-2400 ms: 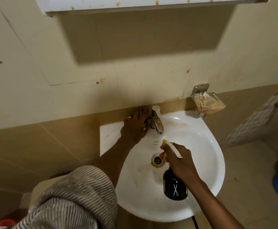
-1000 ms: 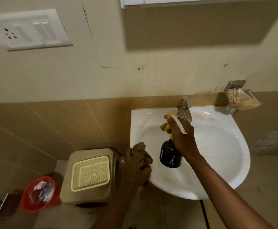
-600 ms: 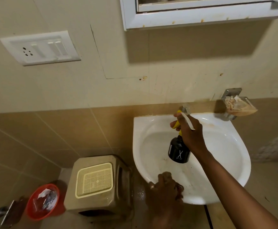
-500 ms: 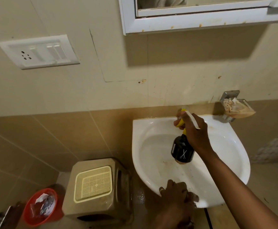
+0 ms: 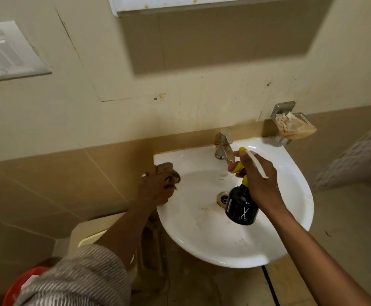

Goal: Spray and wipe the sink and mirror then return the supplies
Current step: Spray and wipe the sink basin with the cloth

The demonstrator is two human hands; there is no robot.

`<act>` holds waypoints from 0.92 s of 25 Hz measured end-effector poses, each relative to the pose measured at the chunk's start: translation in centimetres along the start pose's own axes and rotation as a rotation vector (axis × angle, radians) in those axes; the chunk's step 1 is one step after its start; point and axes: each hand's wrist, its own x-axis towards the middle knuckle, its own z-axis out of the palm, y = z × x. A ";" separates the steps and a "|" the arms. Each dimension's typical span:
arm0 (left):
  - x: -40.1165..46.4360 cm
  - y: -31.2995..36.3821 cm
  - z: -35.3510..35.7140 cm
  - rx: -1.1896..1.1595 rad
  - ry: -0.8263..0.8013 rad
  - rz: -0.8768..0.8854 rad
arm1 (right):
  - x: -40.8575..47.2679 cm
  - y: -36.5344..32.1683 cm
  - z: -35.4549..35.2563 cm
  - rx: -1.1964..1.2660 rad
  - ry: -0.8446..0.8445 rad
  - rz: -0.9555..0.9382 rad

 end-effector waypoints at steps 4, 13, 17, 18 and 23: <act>-4.2 -0.2 3.1 -0.093 0.049 -0.127 | 0.2 0.4 0.6 0.007 -0.012 0.034; -18.3 7.7 10.1 -0.243 0.342 -0.147 | 1.0 -1.8 1.5 0.029 -0.032 -0.070; -20.7 12.2 13.3 -0.316 0.246 -0.110 | 0.8 -1.8 0.2 0.017 -0.017 -0.085; -21.0 13.3 14.1 -0.310 0.180 -0.129 | 0.7 -1.8 -0.2 0.024 -0.015 -0.079; -22.5 21.0 16.0 -0.267 -0.168 -0.113 | -0.2 -2.0 -2.1 0.035 0.008 -0.044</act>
